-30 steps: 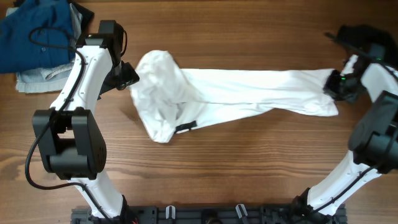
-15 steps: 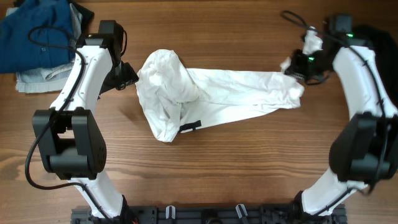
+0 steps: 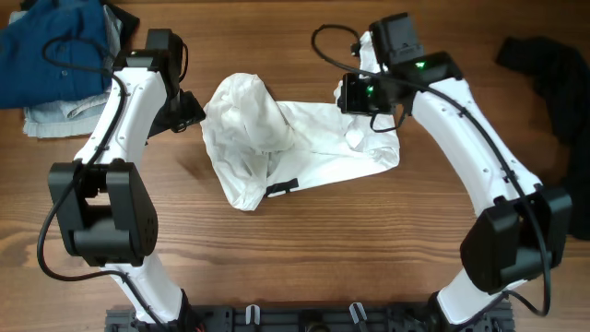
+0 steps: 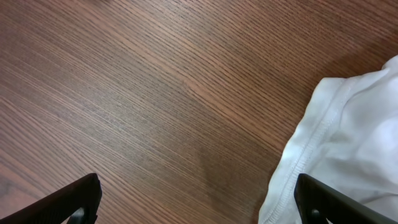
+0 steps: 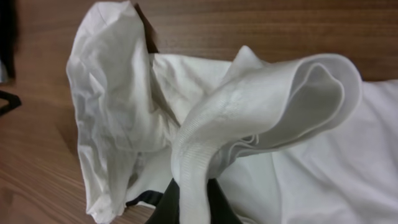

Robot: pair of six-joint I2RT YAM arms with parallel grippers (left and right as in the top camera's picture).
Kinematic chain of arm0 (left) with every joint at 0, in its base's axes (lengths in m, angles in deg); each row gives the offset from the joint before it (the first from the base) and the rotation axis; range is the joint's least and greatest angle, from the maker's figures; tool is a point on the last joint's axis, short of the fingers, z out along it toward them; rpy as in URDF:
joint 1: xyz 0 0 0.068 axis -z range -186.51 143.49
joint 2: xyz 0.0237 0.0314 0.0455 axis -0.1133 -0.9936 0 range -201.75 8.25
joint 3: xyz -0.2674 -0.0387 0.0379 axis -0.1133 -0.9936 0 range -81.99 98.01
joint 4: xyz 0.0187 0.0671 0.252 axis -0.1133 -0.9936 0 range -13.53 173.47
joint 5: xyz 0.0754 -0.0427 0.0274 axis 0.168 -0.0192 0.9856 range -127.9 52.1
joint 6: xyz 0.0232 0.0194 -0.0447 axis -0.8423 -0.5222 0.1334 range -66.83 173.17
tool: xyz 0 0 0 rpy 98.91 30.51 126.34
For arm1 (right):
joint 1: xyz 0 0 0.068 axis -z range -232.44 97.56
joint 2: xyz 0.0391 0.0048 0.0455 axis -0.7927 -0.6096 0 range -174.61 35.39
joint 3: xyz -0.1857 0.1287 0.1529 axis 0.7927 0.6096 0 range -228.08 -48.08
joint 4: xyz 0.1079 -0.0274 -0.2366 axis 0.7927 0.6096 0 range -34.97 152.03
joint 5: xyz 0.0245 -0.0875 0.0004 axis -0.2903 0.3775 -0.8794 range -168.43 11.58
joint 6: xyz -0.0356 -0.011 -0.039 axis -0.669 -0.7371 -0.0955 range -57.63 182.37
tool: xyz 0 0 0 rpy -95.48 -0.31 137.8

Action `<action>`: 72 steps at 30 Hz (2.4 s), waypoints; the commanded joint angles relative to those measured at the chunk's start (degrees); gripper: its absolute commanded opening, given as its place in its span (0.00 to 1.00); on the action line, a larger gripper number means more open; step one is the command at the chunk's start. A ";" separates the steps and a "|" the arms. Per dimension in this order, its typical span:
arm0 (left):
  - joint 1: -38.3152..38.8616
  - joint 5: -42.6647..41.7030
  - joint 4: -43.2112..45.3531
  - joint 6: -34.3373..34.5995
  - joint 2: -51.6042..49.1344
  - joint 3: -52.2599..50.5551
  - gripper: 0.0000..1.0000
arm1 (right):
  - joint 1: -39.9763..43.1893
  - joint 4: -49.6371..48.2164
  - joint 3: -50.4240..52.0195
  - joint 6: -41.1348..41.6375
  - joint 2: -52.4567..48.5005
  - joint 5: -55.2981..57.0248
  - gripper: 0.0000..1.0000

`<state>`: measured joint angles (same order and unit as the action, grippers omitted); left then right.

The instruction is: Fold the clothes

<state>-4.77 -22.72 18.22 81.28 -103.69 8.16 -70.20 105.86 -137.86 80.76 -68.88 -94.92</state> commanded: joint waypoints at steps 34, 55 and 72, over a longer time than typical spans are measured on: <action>-0.52 0.74 0.15 -0.87 1.27 -0.37 1.00 | 14.67 19.74 -11.89 -6.84 -2.58 13.35 0.04; -0.52 0.72 0.37 -0.85 1.27 -0.37 1.00 | -4.87 8.83 -11.89 -1.92 -17.57 4.76 0.31; -0.55 -17.29 7.26 -13.62 -1.97 -0.37 1.00 | 5.14 17.22 -16.46 -6.40 -9.81 8.85 0.75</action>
<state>-4.77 -30.11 23.07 77.18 -103.69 8.14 -68.06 122.56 -154.65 75.93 -78.92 -87.75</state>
